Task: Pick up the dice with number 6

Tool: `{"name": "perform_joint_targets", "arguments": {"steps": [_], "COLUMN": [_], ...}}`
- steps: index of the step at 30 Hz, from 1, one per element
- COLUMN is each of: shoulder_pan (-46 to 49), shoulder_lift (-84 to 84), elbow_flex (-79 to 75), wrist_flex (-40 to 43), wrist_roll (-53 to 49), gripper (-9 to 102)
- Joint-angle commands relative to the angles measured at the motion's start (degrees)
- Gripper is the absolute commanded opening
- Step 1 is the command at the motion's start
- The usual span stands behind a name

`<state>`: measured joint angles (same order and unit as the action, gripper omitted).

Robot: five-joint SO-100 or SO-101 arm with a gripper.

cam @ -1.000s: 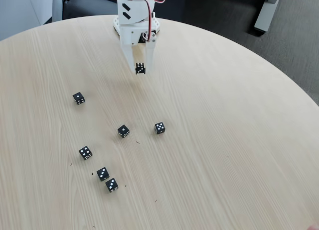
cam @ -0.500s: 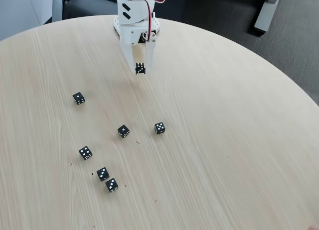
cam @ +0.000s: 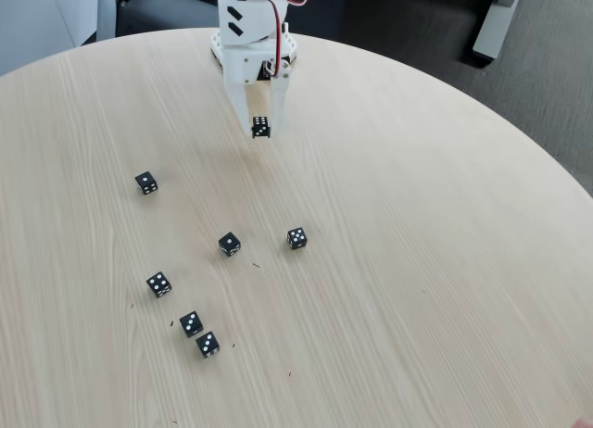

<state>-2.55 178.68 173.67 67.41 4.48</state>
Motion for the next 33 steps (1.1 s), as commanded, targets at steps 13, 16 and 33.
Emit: {"name": "perform_joint_targets", "arguments": {"steps": [13,16,33], "shoulder_pan": [0.4,0.4,0.4], "shoulder_lift": [0.4,0.4,0.4], "elbow_flex": [-0.3,-0.3,-0.3], "wrist_flex": [0.3,0.3,0.3], "wrist_roll": [3.1,3.1,3.1], "gripper": [0,0,0]}}
